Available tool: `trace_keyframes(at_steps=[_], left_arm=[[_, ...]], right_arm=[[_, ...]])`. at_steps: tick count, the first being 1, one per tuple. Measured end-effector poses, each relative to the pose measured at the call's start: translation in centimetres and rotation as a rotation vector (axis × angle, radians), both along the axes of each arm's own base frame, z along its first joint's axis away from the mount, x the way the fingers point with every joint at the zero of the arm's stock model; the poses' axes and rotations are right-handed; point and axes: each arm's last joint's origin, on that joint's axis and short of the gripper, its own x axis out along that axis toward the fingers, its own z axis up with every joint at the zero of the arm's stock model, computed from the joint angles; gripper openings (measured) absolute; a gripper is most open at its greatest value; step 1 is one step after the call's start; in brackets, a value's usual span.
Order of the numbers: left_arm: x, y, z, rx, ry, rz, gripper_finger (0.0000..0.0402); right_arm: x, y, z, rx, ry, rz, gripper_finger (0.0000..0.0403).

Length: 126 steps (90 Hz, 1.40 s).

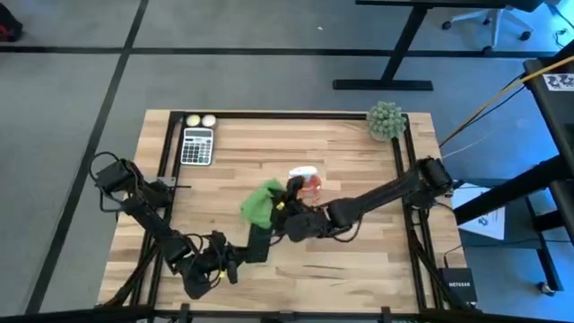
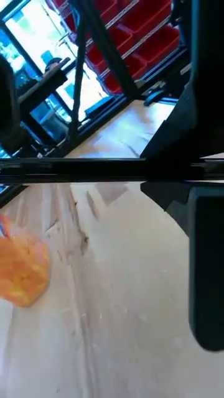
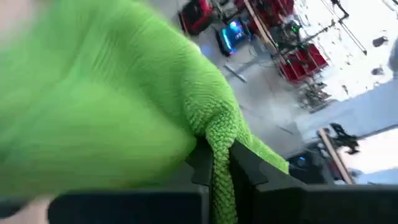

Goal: Apply microfiber cloth
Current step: Wipe the back of the black cellphone using the green microfiber cloth

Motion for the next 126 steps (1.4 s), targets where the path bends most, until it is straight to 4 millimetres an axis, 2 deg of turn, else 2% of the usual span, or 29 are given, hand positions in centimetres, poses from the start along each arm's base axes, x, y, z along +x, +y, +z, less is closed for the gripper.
trace_keyframes(at_steps=[6, 11, 20, 26, 35, 42, 52, 62, 72, 86, 93, 102, 113, 119, 126], left_arm=[[0.0, 0.0, 0.0, 0.002, 0.0, 0.002, 0.0017], [0.0, 0.0, 0.0, 0.003, -0.002, 0.005, 0.0017], [0.0, 0.0, 0.0, -0.006, -0.01, 0.014, 0.0017], [0.0, 0.1, 0.0, -0.009, -0.015, 0.021, 0.0017], [0.0, 0.0, 0.1, -0.015, -0.021, 0.022, 0.0017], [0.1, 0.0, 0.2, -0.01, -0.021, 0.012, 0.0017], [0.1, -0.1, 0.3, 0.035, -0.017, 0.003, 0.0017], [0.1, -0.1, 0.4, 0.046, -0.018, -0.003, 0.0017], [0.1, -0.2, 0.3, 0.044, 0.0, -0.028, 0.0017], [0.0, -0.5, 0.4, 0.047, 0.019, -0.072, 0.0017], [0.0, -0.5, 0.3, 0.057, 0.018, -0.066, 0.0017], [-0.2, -0.6, 0.4, 0.087, 0.02, -0.065, 0.0017], [-0.4, -0.8, 0.5, 0.137, 0.033, -0.087, 0.0017], [-0.7, -0.9, 0.6, 0.171, 0.041, -0.101, 0.0017], [-0.8, -0.9, 1.1, 0.198, 0.046, -0.12, 0.0017]], right_arm=[[-1.4, 1.6, 1.3, 0.105, -0.015, 0.113, 0.0003], [-2.4, 2.9, 1.6, 0.192, 0.032, 0.241, 0.0003], [-3.4, 5.2, 0.9, 0.338, 0.136, 0.472, 0.0003], [-3.0, 6.3, -0.5, 0.386, 0.149, 0.548, 0.0003], [-1.8, 6.6, -3.7, 0.333, 0.177, 0.477, 0.0003], [-0.5, 5.6, -6.1, 0.218, 0.192, 0.359, 0.0003], [0.7, 4.1, -6.9, 0.079, 0.172, 0.235, 0.0003], [0.9, 3.1, -6.0, -0.033, 0.151, 0.159, 0.0003], [0.7, 1.4, -3.7, -0.135, 0.124, 0.067, 0.0003], [0.2, -1.1, -1.4, -0.205, 0.111, -0.079, 0.0003], [-0.8, -1.5, -0.1, -0.193, 0.095, -0.099, 0.0003], [-3.3, 0.0, 2.5, -0.046, 0.035, -0.003, 0.0003], [-6.8, 1.6, 4.7, 0.357, 0.082, 0.254, 0.0003], [-8.0, 2.2, 4.8, 0.582, 0.175, 0.335, 0.0003], [-9.2, 3.2, 4.1, 0.715, 0.304, 0.366, 0.0003]])
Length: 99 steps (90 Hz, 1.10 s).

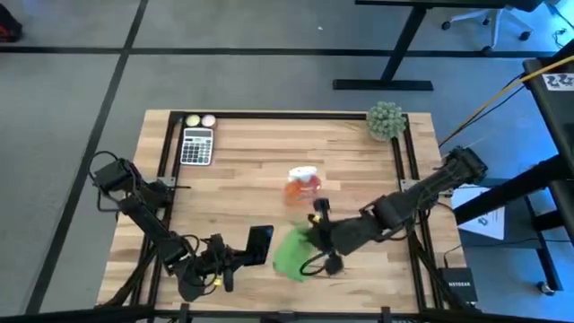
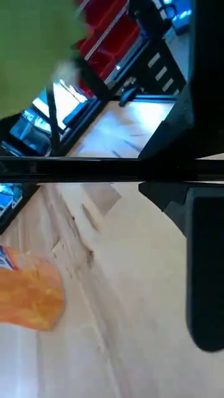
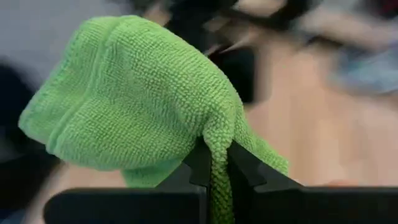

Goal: Apply microfiber cloth
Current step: Wipe the back of the black cellphone using the green microfiber cloth, then put the black cellphone beside the spray bottle

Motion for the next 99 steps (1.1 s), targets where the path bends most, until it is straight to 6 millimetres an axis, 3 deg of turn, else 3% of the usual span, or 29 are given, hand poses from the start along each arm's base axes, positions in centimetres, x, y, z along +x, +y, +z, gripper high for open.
trace_keyframes(at_steps=[12, 29, 41, 56, 73, 88, 99], left_arm=[[-0.6, 0.0, 1.6, 0.059, 0.003, -0.061, 0.0017], [-1.2, 0.1, 3.4, 0.095, -0.006, -0.114, 0.0017], [-1.3, 0.2, 3.8, 0.105, -0.005, -0.134, 0.0017], [-1.1, 0.3, 3.8, 0.109, -0.001, -0.13, 0.0017], [-0.7, 0.6, 3.8, 0.119, 0.011, -0.143, 0.0017], [-0.5, 0.7, 3.7, 0.121, 0.026, -0.175, 0.0017], [-0.5, 0.7, 3.7, 0.184, 0.039, -0.19, 0.0017]], right_arm=[[-2.1, 1.3, -2.1, -0.059, 0.132, -0.097, 0.0003], [-5.2, 0.7, -8.5, -0.222, 0.208, -0.357, 0.0003], [-6.7, -0.4, -12.5, -0.129, 0.336, -0.457, 0.0003], [-7.2, -1.0, -15.1, 0.016, 0.382, -0.531, 0.0014], [-6.8, -1.8, -14.6, 0.029, 0.51, -0.511, 0.011], [-6.1, -2.2, -10.7, 0.043, 0.722, -0.412, 0.0206], [-4.6, -1.2, -7.5, 0.03, 0.588, -0.266, 0.025]])
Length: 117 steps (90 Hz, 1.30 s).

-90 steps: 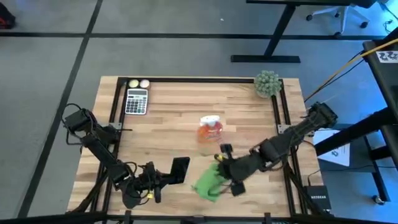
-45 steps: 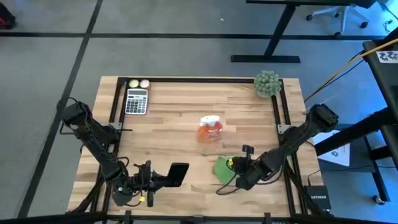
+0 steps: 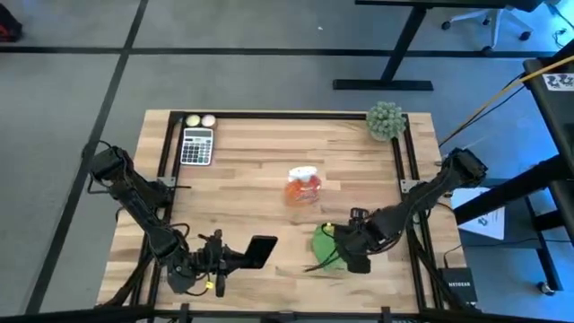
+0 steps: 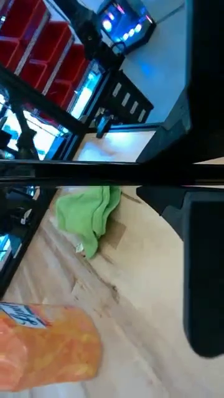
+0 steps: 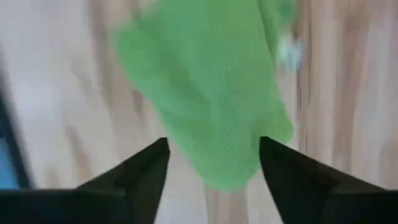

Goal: Apply microfiber cloth
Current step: Put the black cellphone beside the spray bottle

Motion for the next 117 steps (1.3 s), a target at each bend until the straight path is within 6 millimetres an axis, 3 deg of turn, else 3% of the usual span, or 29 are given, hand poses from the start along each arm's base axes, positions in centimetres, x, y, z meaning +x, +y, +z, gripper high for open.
trace_keyframes(at_steps=[16, 29, 54, 76, 89, 109, 117], left_arm=[[-0.3, -0.2, -0.1, 0.241, 0.033, -0.069, 0.0017], [-0.4, -0.3, 0.0, 0.373, 0.043, -0.096, 0.0017], [-0.4, -0.2, 0.0, 0.483, 0.049, -0.077, 0.0017], [-0.4, -0.1, 0.0, 0.496, 0.054, -0.078, 0.0017], [-0.2, 0.1, -0.1, 0.499, 0.063, -0.067, 0.0017], [0.2, 0.5, -0.2, 0.482, 0.071, -0.052, 0.0017], [0.2, 0.5, -0.2, 0.479, 0.068, -0.044, 0.0017]], right_arm=[[3.5, 1.6, 3.4, -0.053, -0.494, 0.17, 0.0279], [5.8, 1.9, 5.1, -0.172, -0.796, 0.156, 0.0284], [10.0, 1.5, 4.8, 0.007, -1.011, 0.169, 0.0284], [11.3, 2.1, 3.6, 0.019, -1.063, 0.178, 0.0278], [11.3, 2.0, 3.5, 0.013, -1.063, 0.173, 0.0215], [11.5, 2.2, 2.9, -0.019, -1.041, 0.221, 0.0031], [11.5, 2.2, 2.8, -0.034, -1.039, 0.231, 0.0019]])
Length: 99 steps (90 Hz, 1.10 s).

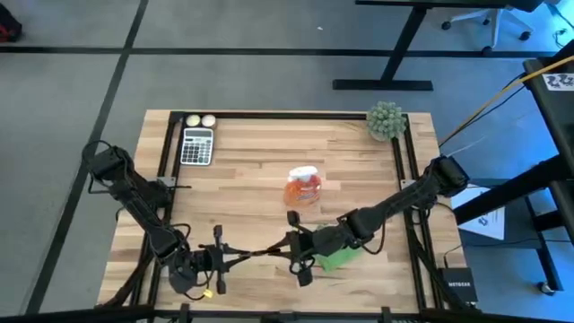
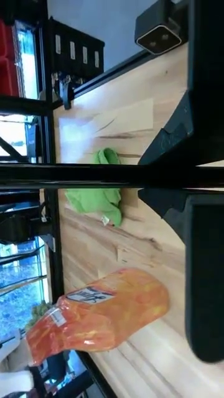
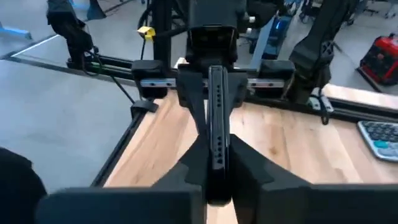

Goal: Apply microfiber cloth
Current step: Put the black cellphone beside the spray bottle

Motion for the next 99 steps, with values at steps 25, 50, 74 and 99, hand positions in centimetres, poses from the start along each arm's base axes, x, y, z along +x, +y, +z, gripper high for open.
trace_keyframes(at_steps=[25, 50, 74, 99], left_arm=[[0.2, 0.0, 0.3, -0.039, -0.019, 0.009, 0.003], [-0.3, 0.4, 1.4, -0.068, -0.016, -0.024, 0.0124], [-0.5, 0.5, 1.6, -0.075, -0.011, -0.038, 0.0142], [-0.5, 0.5, 1.6, -0.113, -0.019, -0.031, 0.0143]], right_arm=[[-2.3, -0.2, 1.3, -0.045, 0.103, -0.024, 0.0012], [-7.9, -0.8, 0.8, -0.102, 0.498, -0.119, 0.0012], [-12.6, -3.3, -2.0, -0.441, 0.78, -0.449, 0.0012], [-15.4, -5.7, -7.8, -0.744, 0.761, -0.561, 0.0012]])
